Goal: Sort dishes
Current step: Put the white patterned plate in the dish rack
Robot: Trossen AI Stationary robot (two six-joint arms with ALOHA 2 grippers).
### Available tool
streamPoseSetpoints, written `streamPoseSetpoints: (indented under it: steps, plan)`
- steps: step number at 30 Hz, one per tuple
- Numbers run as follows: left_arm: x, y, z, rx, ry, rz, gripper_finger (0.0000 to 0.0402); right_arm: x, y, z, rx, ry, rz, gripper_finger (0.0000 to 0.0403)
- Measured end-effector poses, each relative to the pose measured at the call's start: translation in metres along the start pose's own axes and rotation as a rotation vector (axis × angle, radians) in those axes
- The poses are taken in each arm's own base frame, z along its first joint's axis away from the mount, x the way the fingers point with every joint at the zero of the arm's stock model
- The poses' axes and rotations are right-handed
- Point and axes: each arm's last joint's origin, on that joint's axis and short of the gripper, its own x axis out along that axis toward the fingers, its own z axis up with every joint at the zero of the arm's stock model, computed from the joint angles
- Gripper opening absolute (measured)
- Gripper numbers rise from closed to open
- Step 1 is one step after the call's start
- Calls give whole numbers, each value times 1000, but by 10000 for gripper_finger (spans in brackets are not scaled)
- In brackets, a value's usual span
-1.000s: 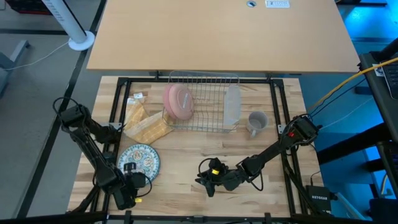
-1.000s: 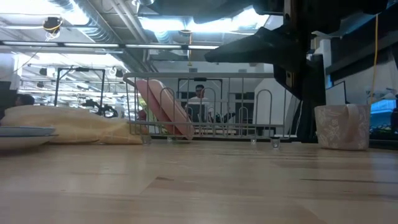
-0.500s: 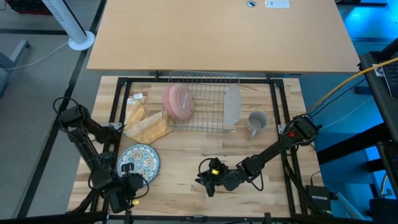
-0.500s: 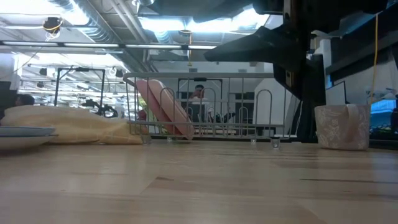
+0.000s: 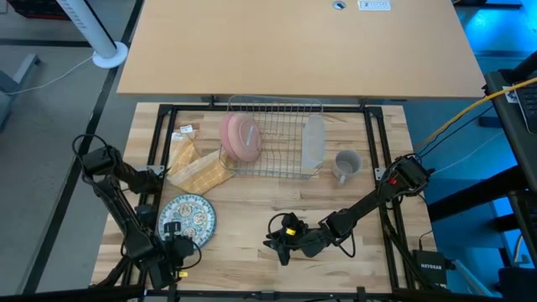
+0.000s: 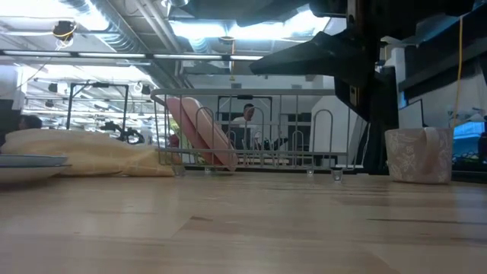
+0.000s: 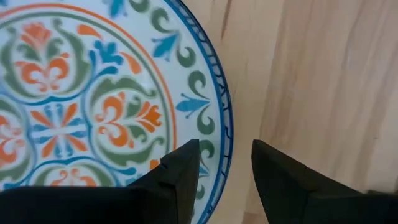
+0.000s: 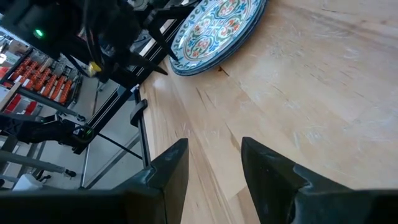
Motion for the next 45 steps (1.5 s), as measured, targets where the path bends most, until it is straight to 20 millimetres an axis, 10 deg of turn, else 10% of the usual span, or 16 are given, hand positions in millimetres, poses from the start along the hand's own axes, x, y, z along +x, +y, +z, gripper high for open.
streamPoseSetpoints:
  steps: [45]
  plan:
    - [-5,12,-2,-78,13,232,136,0,0,0,0,0,0,154]
